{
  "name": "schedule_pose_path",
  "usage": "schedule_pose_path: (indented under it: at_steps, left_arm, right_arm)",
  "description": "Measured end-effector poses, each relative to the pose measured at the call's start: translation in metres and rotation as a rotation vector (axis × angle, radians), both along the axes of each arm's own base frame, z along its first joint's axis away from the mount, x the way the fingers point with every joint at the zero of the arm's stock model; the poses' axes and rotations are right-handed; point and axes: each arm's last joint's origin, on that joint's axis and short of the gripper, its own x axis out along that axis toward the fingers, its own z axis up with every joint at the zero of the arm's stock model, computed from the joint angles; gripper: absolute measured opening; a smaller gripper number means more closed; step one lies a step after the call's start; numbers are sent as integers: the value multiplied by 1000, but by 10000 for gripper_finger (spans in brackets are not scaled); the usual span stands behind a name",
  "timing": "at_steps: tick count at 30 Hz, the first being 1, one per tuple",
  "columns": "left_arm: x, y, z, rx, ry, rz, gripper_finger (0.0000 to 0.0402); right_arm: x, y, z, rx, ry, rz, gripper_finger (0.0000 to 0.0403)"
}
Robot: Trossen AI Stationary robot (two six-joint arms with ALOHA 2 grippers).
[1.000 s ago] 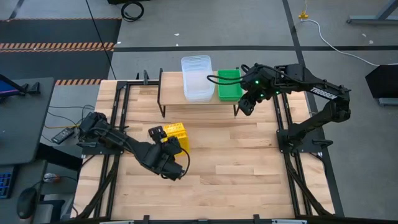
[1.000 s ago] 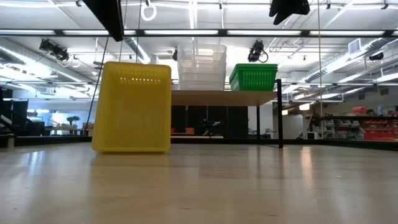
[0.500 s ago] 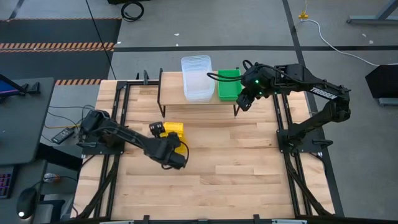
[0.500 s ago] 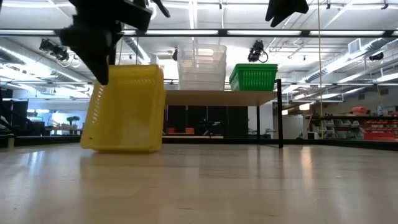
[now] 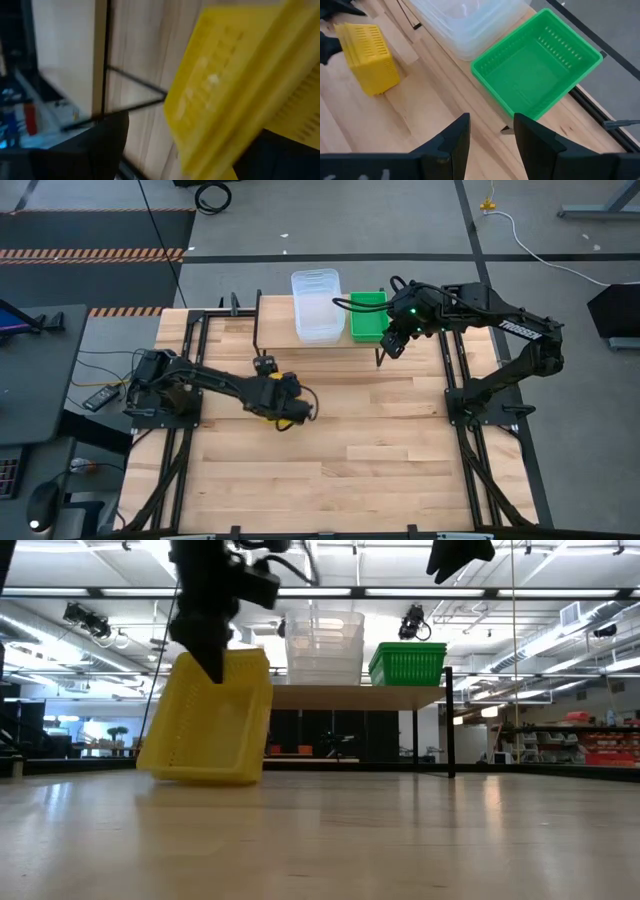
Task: Stack baskets on shelf by color
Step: Put the stacked yellow bins on the shelf
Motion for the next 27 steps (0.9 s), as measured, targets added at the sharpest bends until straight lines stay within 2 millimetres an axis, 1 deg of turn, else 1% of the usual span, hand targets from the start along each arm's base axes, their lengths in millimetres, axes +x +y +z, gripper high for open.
schedule_pose_path:
  at_steps: [4, 7, 13, 17, 19, 22, 27]
  left_arm:
    - [16, 16, -1, -25, -48, -65, 300]
    - [23, 31, -1, -23, -62, -77, 294]
    - [22, 65, -1, -40, -47, 7, 278]
    - [21, 80, -2, -91, -50, 53, 251]
    - [21, 82, -2, -116, -51, 59, 234]
    - [21, 78, -2, -154, -49, 49, 212]
    - [23, 63, 13, -205, -75, 48, 189]
  right_arm:
    - [0, 0, 0, 0, 0, 1, 158]
    - [0, 0, 0, -10, 12, 19, 158]
    - [0, -1, 0, -37, 31, 60, 158]
    - [-1, -3, 0, -55, 44, 80, 158]
    - [-1, -4, 0, -65, 50, 90, 158]
    - [-1, -5, 0, -72, 56, 97, 158]
    - [-2, -7, 0, -67, 55, 97, 158]
